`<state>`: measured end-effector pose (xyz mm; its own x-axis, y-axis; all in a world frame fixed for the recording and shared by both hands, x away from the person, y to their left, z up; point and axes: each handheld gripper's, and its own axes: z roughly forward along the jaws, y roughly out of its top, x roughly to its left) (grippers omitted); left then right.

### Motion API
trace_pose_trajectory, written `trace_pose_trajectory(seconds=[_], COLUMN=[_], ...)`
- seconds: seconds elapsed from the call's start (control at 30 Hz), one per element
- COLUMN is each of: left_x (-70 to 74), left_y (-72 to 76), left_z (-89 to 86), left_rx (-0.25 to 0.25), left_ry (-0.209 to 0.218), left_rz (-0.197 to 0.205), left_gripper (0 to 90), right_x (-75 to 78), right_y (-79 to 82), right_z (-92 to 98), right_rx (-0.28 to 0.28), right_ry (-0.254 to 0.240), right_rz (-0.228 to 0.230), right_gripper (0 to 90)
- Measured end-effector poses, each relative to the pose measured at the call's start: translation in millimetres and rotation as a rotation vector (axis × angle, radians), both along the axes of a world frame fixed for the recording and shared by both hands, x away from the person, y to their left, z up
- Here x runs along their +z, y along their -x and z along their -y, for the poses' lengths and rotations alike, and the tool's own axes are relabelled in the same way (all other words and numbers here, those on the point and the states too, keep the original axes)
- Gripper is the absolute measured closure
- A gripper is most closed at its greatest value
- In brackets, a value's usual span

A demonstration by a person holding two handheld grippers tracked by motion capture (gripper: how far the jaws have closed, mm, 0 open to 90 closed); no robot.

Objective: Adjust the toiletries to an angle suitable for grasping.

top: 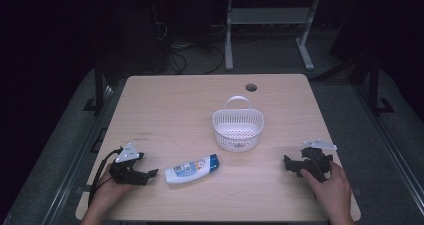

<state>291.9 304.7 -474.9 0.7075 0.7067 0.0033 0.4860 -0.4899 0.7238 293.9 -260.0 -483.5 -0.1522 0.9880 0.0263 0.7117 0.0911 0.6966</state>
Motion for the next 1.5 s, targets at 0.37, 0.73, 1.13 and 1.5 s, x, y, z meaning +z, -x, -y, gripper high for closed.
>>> trace_pose_trajectory(seconds=[0.37,0.73,1.13,1.5], left_x=[0.4,14.7,36.1,51.1], left_y=[-0.2,-2.4,-9.9,-25.5], left_z=[-2.2,-7.2,7.0,34.3], left_rx=[-0.008,-0.030,-0.063,-0.134], left_ry=[0.001,0.054,0.076,0.025], left_rz=[0.003,-0.024,-0.078,-0.084], left_gripper=[15.7,49.3,90.0,90.0], right_x=[0.0,0.0,-0.1,0.0], right_y=[0.0,0.0,0.0,-0.2], right_z=[0.2,0.3,0.4,0.5], right_rx=[0.002,0.002,0.003,0.005], right_ry=[0.001,0.002,0.002,0.002], right_rz=[0.000,0.000,0.001,0.000], right_gripper=[0.0,0.0,0.0,0.0])
